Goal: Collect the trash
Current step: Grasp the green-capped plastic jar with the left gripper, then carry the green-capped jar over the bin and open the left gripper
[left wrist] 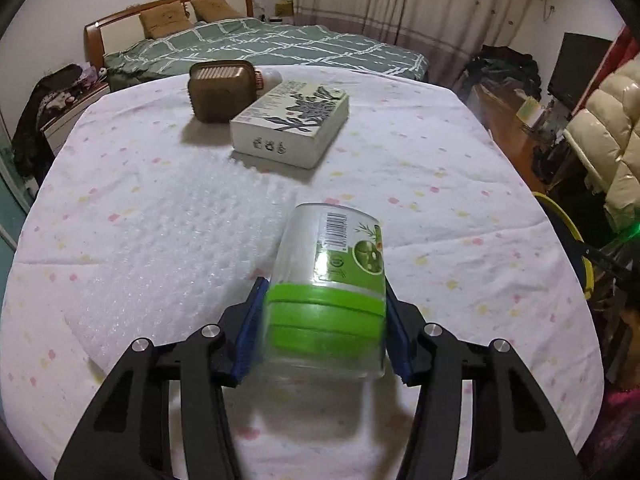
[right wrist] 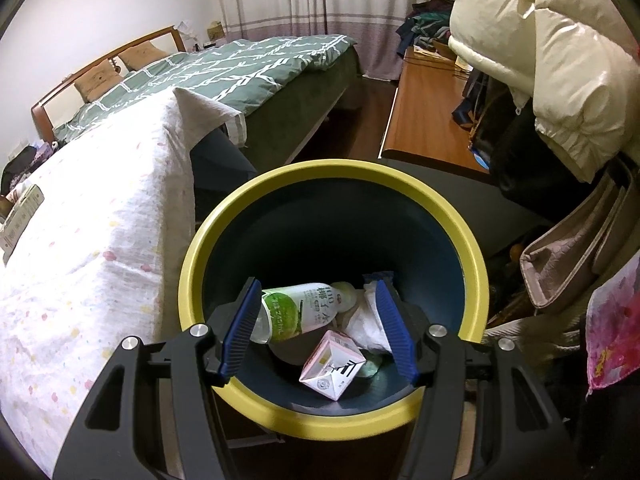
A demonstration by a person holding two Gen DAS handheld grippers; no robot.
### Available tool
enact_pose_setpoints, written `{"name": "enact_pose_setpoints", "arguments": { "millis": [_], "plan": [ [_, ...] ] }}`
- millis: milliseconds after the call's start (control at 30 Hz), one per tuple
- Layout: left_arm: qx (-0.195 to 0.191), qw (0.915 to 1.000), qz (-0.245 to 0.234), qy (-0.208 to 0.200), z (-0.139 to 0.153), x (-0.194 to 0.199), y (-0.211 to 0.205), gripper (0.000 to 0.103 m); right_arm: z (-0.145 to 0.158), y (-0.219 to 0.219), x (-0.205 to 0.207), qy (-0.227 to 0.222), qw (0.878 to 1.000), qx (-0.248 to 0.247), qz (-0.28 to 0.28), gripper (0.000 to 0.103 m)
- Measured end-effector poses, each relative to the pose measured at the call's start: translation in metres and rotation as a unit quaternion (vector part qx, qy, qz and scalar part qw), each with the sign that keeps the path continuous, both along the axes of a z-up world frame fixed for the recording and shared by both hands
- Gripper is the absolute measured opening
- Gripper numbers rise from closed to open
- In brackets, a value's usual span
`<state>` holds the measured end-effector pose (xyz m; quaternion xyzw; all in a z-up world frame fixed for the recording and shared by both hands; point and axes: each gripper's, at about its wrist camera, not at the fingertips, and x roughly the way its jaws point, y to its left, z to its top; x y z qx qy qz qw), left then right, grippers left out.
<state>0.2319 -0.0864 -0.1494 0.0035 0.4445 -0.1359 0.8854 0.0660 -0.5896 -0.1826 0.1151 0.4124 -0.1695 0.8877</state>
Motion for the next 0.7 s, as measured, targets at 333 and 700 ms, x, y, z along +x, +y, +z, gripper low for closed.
{"name": "enact_pose_setpoints", "arguments": {
  "millis": [333,700],
  "plan": [
    [-0.014,0.9954,-0.092,-0.021,0.028,-0.046,-0.053,0.050,0.012,0.004,-0.014,-0.022,1.000,0.006,0.010,0.057],
    [-0.019,0.9775,-0.208,-0.030,0.053,-0.050,-0.155,0.050,0.043,-0.008,-0.059,-0.061,0.998,-0.014,-0.009,0.057]
  ]
}}
